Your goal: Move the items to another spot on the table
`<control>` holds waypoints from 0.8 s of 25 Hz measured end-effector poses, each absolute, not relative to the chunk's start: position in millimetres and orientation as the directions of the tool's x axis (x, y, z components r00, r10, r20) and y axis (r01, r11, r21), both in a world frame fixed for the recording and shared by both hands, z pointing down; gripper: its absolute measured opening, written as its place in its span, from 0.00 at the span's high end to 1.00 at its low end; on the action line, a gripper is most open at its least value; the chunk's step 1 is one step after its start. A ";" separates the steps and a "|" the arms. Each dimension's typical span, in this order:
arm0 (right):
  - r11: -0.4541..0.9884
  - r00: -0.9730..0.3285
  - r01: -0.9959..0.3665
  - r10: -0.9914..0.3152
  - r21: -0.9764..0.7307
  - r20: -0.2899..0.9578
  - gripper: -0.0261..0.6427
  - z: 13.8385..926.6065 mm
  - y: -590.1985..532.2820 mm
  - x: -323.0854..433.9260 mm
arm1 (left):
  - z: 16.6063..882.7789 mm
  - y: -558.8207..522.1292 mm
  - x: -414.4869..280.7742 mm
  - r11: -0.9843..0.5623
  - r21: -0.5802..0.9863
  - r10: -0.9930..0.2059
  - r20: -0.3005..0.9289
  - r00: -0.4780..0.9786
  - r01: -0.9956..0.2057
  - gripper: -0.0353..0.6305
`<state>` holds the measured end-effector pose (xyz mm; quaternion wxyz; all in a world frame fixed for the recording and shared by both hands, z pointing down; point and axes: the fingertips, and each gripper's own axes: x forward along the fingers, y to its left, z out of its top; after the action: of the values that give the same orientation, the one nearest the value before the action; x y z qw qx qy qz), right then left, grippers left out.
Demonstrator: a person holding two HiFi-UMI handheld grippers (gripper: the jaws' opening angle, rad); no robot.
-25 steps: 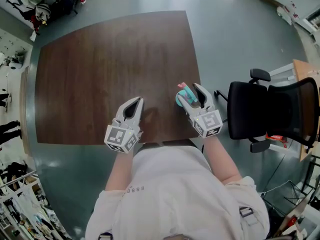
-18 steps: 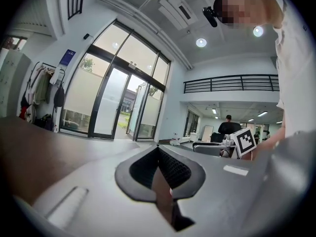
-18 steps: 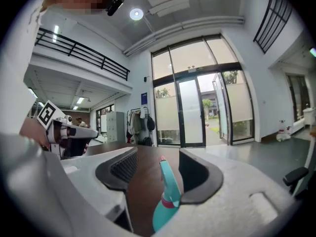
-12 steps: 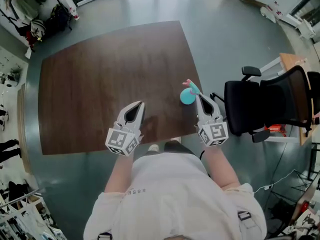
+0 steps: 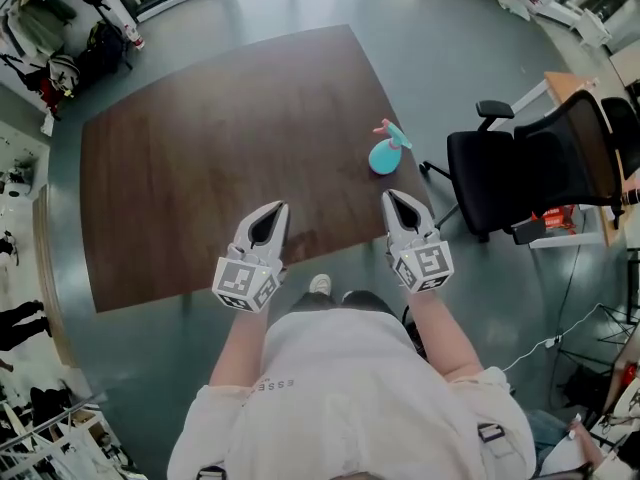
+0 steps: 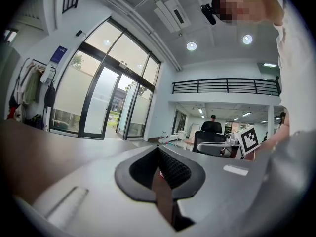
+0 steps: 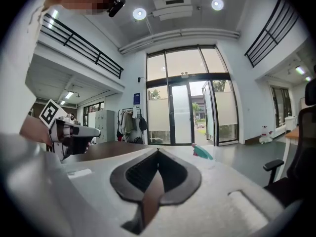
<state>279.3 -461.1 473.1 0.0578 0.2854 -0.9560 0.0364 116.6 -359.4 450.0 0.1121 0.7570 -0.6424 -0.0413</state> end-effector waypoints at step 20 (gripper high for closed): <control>0.882 -0.876 -0.468 -0.454 -0.061 0.160 0.97 469.1 -301.7 356.5 | 450.0 -189.3 238.3 -0.094 0.177 -0.989 0.093 0.112 -0.980 0.92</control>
<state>356.5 -301.7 469.1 0.0704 0.2383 -0.9674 0.0490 238.3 -189.3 450.0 0.0973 0.7392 -0.6659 -0.0250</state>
